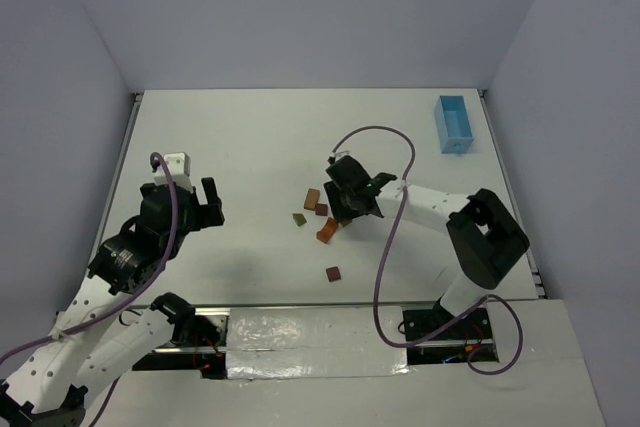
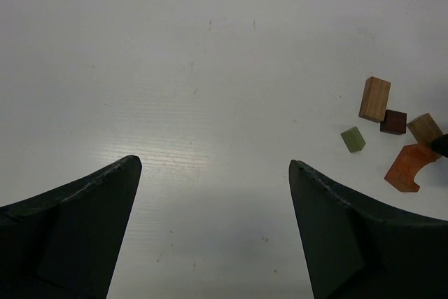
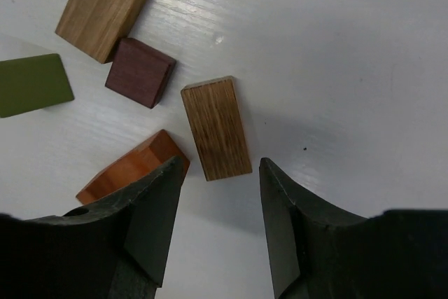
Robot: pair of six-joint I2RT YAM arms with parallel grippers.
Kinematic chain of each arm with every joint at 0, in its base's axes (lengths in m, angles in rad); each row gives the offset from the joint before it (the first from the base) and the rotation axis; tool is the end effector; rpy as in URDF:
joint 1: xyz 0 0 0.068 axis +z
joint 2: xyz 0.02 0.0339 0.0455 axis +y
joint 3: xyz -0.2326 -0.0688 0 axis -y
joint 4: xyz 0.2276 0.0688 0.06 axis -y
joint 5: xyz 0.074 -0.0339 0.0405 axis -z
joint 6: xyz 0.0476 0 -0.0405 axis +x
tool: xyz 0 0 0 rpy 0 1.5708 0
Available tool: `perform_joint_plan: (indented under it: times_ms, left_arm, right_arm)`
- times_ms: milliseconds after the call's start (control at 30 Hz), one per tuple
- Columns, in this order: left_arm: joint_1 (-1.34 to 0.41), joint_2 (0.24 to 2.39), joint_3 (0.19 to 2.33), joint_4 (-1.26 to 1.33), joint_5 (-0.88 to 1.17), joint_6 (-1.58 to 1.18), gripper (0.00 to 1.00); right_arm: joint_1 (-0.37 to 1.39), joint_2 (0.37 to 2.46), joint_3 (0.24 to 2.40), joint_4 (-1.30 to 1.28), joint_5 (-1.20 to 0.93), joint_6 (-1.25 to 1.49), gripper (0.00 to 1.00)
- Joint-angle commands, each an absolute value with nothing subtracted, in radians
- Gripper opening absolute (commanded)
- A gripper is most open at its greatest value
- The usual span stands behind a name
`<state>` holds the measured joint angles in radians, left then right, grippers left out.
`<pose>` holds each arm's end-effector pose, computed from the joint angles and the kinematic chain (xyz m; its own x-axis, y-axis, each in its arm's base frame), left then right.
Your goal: Build the wood block tower
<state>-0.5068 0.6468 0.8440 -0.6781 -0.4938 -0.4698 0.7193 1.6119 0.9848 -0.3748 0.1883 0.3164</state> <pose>0.1409 -0.0524 0.3035 -0.3878 -0.2407 -0.8898 -0.1296 0.9700 -0.2059 0.2422 0.2003 0.1592 -0.7801 -0.2769 -0.5610 -0.3458 0.9381 0.0177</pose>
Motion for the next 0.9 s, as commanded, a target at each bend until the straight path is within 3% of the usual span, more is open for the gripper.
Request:
perform_joint_plan:
  times_ms: [0,267,567,867]
  left_arm:
    - [-0.511,0.646,0.844,-0.638,-0.485,-0.445,0.99]
    - [-0.511,0.643,0.844,-0.632,-0.463,-0.437,0.99]
    - [-0.511,0.626,0.842,-0.627,-0.451,-0.434,0.99]
    - [-0.512,0.614,0.841,-0.626,-0.448,-0.433,0.99]
  right_arm:
    - [0.721,1.66,1.052,-0.336,0.203,0.285,0.55]
    - [0.721,1.772,1.088,-0.35,0.169,0.265,0.58]
    - [0.686,1.789,1.075,-0.37,0.212,0.291,0.38]
    - [0.487,1.712,1.054,-0.433,0.284,0.342,0.36]
